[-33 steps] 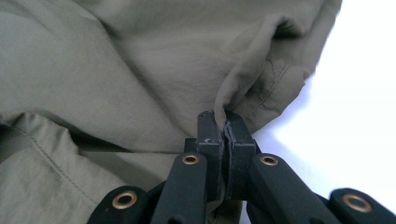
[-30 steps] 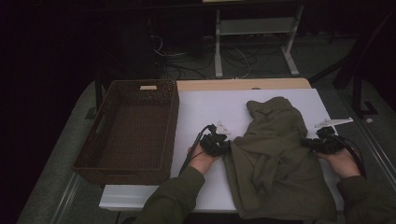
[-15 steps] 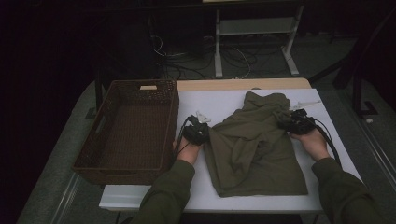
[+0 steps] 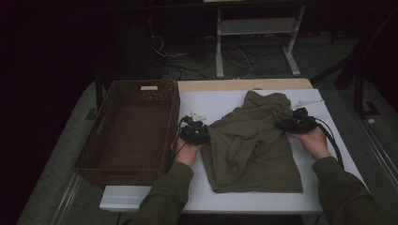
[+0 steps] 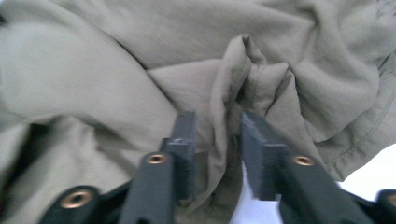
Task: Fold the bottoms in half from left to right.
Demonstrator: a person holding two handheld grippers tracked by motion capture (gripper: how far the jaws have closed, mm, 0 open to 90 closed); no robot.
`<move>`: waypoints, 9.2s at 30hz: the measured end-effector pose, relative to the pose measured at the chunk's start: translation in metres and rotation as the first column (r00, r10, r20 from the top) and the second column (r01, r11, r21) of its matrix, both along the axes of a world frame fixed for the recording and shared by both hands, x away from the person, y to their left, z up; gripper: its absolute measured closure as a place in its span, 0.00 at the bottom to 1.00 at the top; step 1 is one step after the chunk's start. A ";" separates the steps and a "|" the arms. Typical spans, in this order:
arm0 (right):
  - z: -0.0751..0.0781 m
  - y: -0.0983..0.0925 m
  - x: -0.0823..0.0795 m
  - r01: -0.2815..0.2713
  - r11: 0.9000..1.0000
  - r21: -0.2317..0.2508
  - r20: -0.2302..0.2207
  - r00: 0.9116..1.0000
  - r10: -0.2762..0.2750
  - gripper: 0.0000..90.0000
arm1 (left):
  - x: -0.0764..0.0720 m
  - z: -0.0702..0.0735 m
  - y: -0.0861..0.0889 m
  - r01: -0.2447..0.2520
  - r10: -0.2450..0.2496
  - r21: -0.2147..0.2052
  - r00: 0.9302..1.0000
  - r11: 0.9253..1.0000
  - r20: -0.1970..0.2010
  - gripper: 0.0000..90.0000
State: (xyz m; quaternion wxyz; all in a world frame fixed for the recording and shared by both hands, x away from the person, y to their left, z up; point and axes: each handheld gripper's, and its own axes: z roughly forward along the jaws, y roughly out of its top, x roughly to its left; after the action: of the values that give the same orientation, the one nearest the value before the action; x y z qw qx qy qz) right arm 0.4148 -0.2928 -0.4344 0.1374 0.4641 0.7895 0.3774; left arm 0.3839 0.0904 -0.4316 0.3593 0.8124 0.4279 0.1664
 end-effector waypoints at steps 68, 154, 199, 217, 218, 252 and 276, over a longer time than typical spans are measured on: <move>0.014 -0.002 -0.152 -0.355 0.935 -0.020 -0.049 0.934 0.353 0.99 | -0.087 0.005 0.010 0.298 -0.299 -0.132 0.954 0.945 0.012 0.24; 0.012 0.019 -0.139 -0.501 0.865 -0.025 -0.046 0.865 0.500 0.57 | -0.107 0.001 -0.025 0.583 -0.590 -0.097 0.806 0.806 -0.055 0.48; -0.006 0.045 -0.159 -0.587 0.785 -0.200 -0.085 0.808 0.583 0.82 | -0.112 -0.011 -0.037 0.679 -0.677 0.101 0.734 0.727 -0.056 0.74; 0.005 0.041 -0.159 -0.600 0.794 -0.101 -0.095 0.800 0.592 0.96 | -0.115 -0.003 -0.025 0.700 -0.699 -0.034 0.707 0.713 -0.110 0.97; 0.006 0.040 -0.161 -0.604 0.792 -0.090 -0.090 0.797 0.598 0.96 | -0.118 -0.003 -0.024 0.704 -0.704 -0.039 0.702 0.709 -0.110 0.97; 0.006 0.045 -0.203 -0.637 0.770 0.035 -0.080 0.767 0.637 0.49 | -0.158 0.005 -0.011 0.667 -0.681 -0.153 0.728 0.729 -0.075 0.43; 0.019 0.024 -0.142 -0.347 0.938 -0.028 0.059 0.936 0.348 0.44 | -0.075 0.033 -0.007 0.384 -0.383 -0.125 0.923 0.915 0.030 0.40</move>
State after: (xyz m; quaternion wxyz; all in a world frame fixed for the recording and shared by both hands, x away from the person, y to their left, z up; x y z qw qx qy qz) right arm 0.2723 -0.2684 -0.4152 0.0977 0.3040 0.8575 0.4033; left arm 0.3090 0.0830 -0.3989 0.4375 0.8553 0.2692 0.0670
